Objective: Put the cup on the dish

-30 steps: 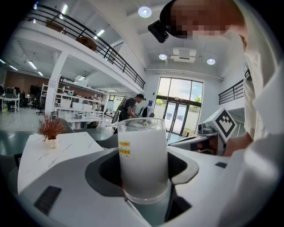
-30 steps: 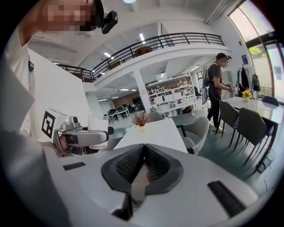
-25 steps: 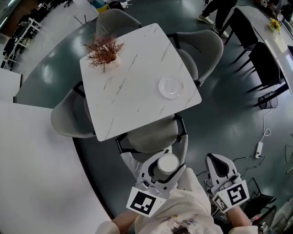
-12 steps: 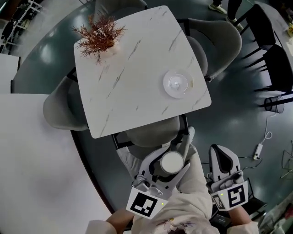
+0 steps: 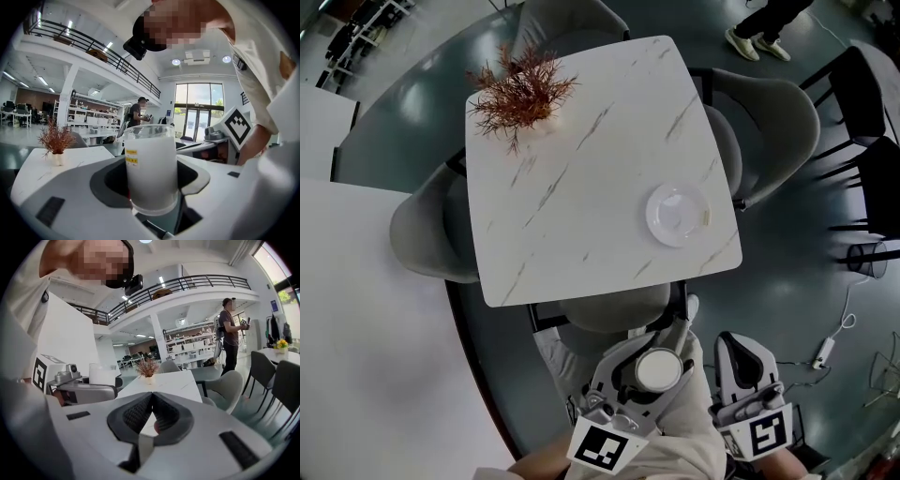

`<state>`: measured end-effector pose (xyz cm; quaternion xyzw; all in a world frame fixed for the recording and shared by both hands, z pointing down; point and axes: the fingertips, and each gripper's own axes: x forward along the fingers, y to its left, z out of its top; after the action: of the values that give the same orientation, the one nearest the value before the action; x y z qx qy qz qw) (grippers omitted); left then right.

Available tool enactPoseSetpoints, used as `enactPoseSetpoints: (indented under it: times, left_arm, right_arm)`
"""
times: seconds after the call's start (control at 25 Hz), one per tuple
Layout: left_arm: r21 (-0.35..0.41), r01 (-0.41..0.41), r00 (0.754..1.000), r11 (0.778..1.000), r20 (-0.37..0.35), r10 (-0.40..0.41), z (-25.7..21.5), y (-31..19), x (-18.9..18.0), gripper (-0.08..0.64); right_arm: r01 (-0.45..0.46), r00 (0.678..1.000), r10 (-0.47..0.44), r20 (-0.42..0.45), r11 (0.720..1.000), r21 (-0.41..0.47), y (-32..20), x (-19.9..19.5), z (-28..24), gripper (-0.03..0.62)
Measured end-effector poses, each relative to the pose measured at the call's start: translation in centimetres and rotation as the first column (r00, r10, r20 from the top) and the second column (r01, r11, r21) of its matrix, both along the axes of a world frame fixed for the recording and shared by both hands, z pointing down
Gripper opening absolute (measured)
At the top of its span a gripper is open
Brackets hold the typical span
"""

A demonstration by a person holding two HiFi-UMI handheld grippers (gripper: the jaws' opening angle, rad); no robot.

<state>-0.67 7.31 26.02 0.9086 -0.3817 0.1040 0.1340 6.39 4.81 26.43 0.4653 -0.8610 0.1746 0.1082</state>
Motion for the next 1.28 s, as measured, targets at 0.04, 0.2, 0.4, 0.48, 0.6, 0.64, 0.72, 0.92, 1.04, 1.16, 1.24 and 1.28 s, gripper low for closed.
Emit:
enactPoseSetpoints:
  times: [0.04, 0.2, 0.4, 0.48, 0.6, 0.64, 0.72, 0.92, 1.04, 1.16, 1.24, 1.28]
  left_arm:
    - [0.006, 0.001, 1.000, 1.000, 0.001, -0.001, 0.3, -0.3, 0.1, 0.258]
    - [0.028, 0.005, 1.000, 1.000, 0.007, -0.005, 1.6, -1.8, 0.4, 0.258]
    - [0.053, 0.017, 1.000, 0.998, 0.014, -0.018, 3.3, -3.8, 0.5, 0.258]
    - [0.070, 0.011, 1.000, 0.997, 0.018, -0.012, 3.8, -4.5, 0.8, 0.258]
    - [0.107, -0.010, 0.999, 0.994, 0.042, 0.006, 4.6, -5.5, 1.2, 0.258]
    - [0.115, -0.014, 0.999, 0.993, 0.047, 0.008, 4.9, -5.8, 1.3, 0.258]
    - [0.115, -0.006, 0.999, 0.993, 0.042, 0.002, 5.6, -6.2, 1.3, 0.258]
    - [0.115, 0.020, 0.999, 0.993, 0.036, -0.025, 7.4, -7.3, 1.4, 0.258]
    - [0.125, 0.036, 0.999, 0.991, 0.030, -0.040, 8.3, -8.3, 1.6, 0.258]
    - [0.135, 0.052, 0.998, 0.990, 0.035, -0.057, 9.8, -9.2, 1.5, 0.258]
    - [0.132, 0.064, 0.997, 0.989, 0.039, -0.070, 11.0, -9.8, 1.5, 0.257]
    - [0.130, 0.069, 0.996, 0.989, 0.041, -0.075, 11.6, -10.1, 1.5, 0.258]
  right_arm:
    - [0.008, 1.000, -0.008, 0.000, 1.000, 0.000, -0.2, -0.1, 0.3, 0.005]
    - [0.017, 1.000, -0.017, 0.001, 1.000, -0.010, -1.1, -0.4, 1.6, 0.005]
    - [-0.005, 1.000, 0.005, -0.001, 0.999, -0.044, -1.9, 0.1, 3.6, 0.005]
    - [-0.006, 1.000, 0.006, 0.002, 0.999, -0.049, -2.3, 0.2, 4.4, 0.005]
    - [-0.004, 1.000, 0.004, 0.002, 0.998, -0.058, -2.9, 0.3, 5.8, 0.005]
    - [0.002, 1.000, -0.002, 0.000, 0.998, -0.057, -3.1, 0.3, 6.1, 0.005]
    - [0.020, 1.000, -0.020, -0.010, 0.999, -0.051, -3.5, 0.2, 6.9, 0.005]
    - [0.038, 0.999, -0.039, -0.035, 0.998, -0.040, -4.6, 0.3, 8.9, 0.005]
    - [0.027, 0.999, -0.027, -0.023, 0.999, -0.034, -5.7, 0.3, 9.9, 0.005]
    - [0.015, 1.000, -0.015, -0.013, 0.999, -0.035, -6.6, 0.1, 11.3, 0.005]
    - [0.010, 1.000, -0.010, -0.014, 0.999, -0.038, -7.1, 0.1, 12.3, 0.005]
    - [0.008, 1.000, -0.008, -0.016, 0.999, -0.038, -7.3, 0.1, 12.7, 0.005]
